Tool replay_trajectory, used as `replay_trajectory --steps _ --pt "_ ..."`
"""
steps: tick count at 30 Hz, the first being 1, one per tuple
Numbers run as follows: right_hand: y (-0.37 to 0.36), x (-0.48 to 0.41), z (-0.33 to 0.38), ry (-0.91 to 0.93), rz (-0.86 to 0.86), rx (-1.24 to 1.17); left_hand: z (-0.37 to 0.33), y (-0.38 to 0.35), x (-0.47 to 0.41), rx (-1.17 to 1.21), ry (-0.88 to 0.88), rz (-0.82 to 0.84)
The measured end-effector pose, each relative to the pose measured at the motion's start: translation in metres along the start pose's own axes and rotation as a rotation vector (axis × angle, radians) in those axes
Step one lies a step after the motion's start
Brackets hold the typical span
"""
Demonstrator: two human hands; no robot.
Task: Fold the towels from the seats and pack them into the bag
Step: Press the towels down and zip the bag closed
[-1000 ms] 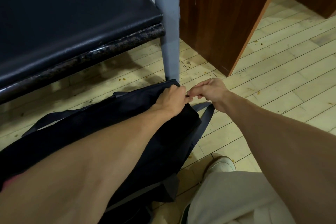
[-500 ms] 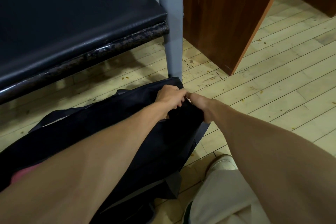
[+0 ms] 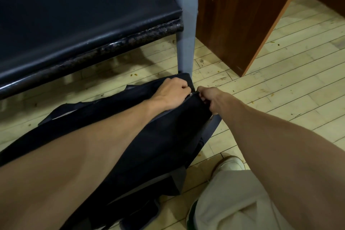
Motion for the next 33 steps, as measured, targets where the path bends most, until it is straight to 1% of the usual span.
replay_trajectory --steps 4,8,10,12,14,15,16,17,19,20,21,22,24,28,33 --pt "-0.002 -0.001 0.002 0.016 -0.125 0.042 0.026 0.024 0.031 -0.078 -0.031 -0.009" --pt "-0.006 0.007 0.004 0.062 -0.202 0.048 0.06 0.055 0.081 -0.095 -0.016 -0.049" --pt "-0.006 0.017 0.003 0.086 -0.211 0.146 0.08 0.063 0.107 -0.101 0.029 -0.076" --pt "-0.007 0.031 0.004 0.155 -0.247 0.412 0.095 0.068 0.124 -0.095 0.066 -0.119" --pt "-0.014 0.048 0.006 0.301 -0.33 0.733 0.101 0.069 0.131 -0.054 0.071 -0.162" --pt "-0.019 0.056 0.007 0.425 -0.367 0.842 0.101 0.068 0.133 -0.019 0.077 -0.181" --pt "-0.027 0.067 0.008 0.575 -0.364 0.897 0.1 0.067 0.133 0.014 0.087 -0.188" --pt "-0.035 0.078 0.008 0.738 -0.316 0.909 0.099 0.065 0.134 0.048 0.101 -0.188" --pt "-0.052 0.102 0.008 1.047 -0.157 0.939 0.099 0.061 0.132 0.148 0.137 -0.2" --pt "-0.061 0.115 0.006 1.148 -0.073 1.009 0.099 0.06 0.133 0.214 0.159 -0.214" --pt "-0.068 0.123 0.004 1.208 -0.007 1.116 0.099 0.06 0.134 0.276 0.173 -0.227" --pt "-0.075 0.128 0.002 1.233 0.038 1.234 0.098 0.06 0.136 0.319 0.18 -0.234" --pt "-0.086 0.132 -0.001 1.238 0.044 1.386 0.097 0.058 0.139 0.343 0.175 -0.225" --pt "-0.102 0.137 0.004 1.264 -0.037 1.548 0.099 0.057 0.145 0.246 0.158 -0.196" --pt "-0.103 0.148 0.01 1.135 -0.07 1.642 0.117 0.074 0.17 0.044 0.164 -0.206"
Point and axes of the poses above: each hand's wrist, its own x-axis away from the middle knuckle, its own y-axis out of the back of the hand, z = x × y, the point moved 1 cm from there along -x, towards the middle knuckle
